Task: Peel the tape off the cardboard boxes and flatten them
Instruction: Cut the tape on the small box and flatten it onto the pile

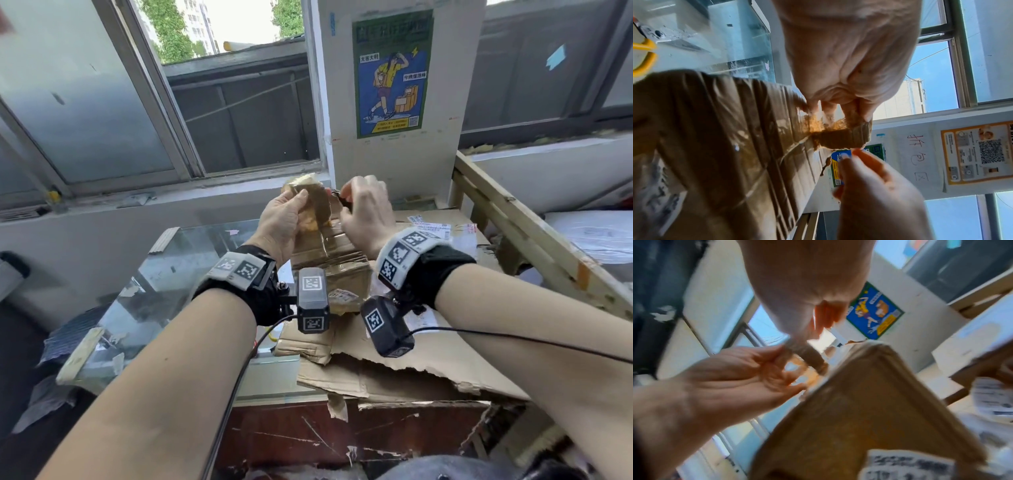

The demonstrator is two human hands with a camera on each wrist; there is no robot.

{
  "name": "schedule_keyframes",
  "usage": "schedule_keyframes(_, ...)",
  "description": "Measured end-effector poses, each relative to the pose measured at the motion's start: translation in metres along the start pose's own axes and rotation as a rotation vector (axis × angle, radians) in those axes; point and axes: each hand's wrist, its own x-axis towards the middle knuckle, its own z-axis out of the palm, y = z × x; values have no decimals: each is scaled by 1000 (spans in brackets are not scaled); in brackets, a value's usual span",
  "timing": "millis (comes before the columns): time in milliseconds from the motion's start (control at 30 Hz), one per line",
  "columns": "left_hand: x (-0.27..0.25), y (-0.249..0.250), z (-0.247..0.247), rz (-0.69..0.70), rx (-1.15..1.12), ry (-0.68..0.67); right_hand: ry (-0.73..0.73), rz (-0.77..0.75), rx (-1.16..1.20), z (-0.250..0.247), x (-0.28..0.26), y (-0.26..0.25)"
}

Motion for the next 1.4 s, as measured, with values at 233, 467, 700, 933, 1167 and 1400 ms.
schedule_keyframes(233,9,-4,2,-31,65,-26,-157,208,289,-4,3,-9)
schedule_keyframes(467,3,4,-16,81,745,-52,-241,152,411,1,9,1)
schedule_keyframes(700,-3,-8,-31,44,842,-145,-370,216,490,6,7,2)
schedule_keyframes(933,-2,-31,-23,0,795,-180,-266,270,488,12,7,12)
schedule_keyframes(1167,-1,-55,-18,14,913,-260,-304,500,584,26,4,42)
schedule_keyframes(1400,7,-57,-16,16,945,-301,-399,521,811,14,-6,41)
